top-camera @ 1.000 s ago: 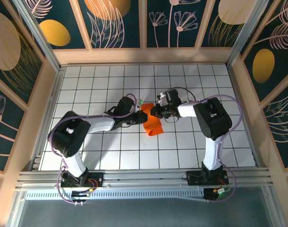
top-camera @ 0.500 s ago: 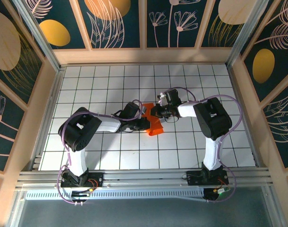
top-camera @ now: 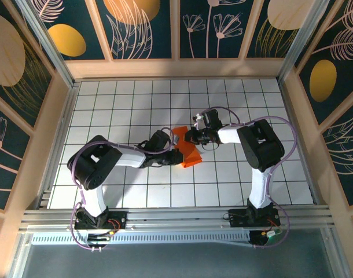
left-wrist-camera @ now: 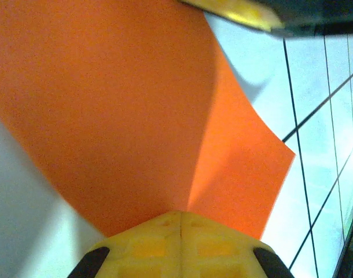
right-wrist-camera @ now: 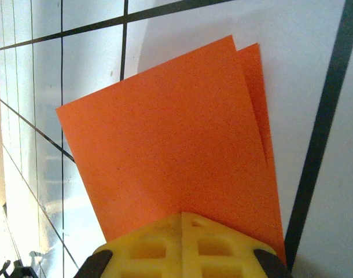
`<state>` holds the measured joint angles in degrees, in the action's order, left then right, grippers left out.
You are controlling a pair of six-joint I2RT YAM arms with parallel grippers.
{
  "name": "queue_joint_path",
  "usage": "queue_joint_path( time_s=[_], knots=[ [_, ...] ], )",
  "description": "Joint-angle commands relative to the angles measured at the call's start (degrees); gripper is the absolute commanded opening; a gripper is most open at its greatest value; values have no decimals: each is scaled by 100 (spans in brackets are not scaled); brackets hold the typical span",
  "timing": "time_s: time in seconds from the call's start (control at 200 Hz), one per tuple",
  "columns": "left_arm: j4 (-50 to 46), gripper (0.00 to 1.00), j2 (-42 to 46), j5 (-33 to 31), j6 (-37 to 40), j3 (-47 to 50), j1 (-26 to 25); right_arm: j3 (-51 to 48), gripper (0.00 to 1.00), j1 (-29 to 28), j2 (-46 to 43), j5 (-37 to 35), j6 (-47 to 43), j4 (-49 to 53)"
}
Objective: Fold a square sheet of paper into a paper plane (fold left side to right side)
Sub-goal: First fold the square sheet of paper in half at the center of the table.
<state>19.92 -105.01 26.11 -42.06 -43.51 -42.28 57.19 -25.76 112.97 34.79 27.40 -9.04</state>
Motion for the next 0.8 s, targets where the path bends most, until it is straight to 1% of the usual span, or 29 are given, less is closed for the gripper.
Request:
queue_joint_path(
  time_s=[0.0, 0.295, 0.54, 0.666, 0.796],
  knots=[
    [-531, 6, 94, 156, 45, 334, -207, -173, 0, 53, 166, -631, -15, 632],
    [-238, 6, 319, 58, -274, 610, -311, -182, 0, 44, 132, -631, -15, 649],
    [-393, 7, 648, -49, -320, 149, -263, -201, 0, 34, 126, -615, -15, 631],
    [-489, 7, 644, -110, -245, -156, -232, -207, 0, 26, 120, -605, -11, 618],
    [-412, 7, 366, 7, -197, -327, -235, -203, 0, 27, 98, -609, -15, 621]
  ],
)
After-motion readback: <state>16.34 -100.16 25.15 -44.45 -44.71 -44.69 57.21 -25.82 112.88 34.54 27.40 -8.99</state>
